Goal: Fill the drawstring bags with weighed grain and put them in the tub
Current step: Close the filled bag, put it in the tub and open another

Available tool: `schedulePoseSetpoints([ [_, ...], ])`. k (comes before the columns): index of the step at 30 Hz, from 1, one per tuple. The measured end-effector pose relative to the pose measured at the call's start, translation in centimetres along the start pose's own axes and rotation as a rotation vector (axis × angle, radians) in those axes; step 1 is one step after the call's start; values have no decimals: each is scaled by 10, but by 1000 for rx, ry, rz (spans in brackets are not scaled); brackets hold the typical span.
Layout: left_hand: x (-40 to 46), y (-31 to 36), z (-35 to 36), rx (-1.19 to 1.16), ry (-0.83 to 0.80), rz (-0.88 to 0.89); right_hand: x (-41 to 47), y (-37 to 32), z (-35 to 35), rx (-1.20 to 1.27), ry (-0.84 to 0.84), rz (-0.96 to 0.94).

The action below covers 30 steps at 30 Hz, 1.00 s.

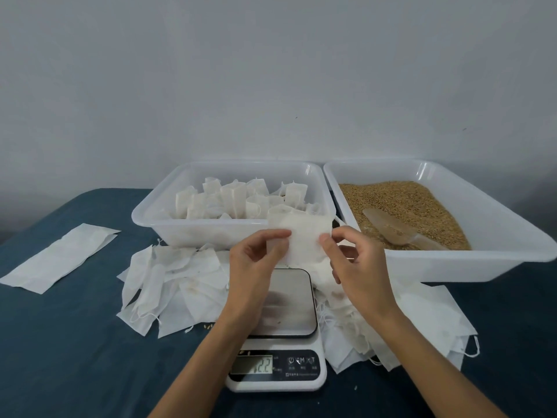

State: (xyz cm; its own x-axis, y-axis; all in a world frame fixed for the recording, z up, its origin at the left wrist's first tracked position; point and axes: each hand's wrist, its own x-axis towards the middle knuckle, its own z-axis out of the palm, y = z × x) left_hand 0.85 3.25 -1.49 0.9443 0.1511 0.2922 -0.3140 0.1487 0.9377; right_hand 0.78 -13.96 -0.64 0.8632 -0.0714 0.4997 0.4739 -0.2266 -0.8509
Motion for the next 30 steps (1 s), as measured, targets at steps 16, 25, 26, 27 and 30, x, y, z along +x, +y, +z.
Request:
schedulePoseSetpoints([
  [16,-2,-1,1,67,-11,15,-1,4,-2,26,-26,7],
  [25,0,-1,1,82,16,-7,4,8,-2,-189,-26,16],
  [26,0,-1,0,85,13,-9,4,8,-3,-171,-21,9],
  [27,0,-1,0,84,5,-7,4,8,-3,-147,-18,5],
  [30,-2,0,1,99,-30,24,4,9,-3,-86,-17,5],
])
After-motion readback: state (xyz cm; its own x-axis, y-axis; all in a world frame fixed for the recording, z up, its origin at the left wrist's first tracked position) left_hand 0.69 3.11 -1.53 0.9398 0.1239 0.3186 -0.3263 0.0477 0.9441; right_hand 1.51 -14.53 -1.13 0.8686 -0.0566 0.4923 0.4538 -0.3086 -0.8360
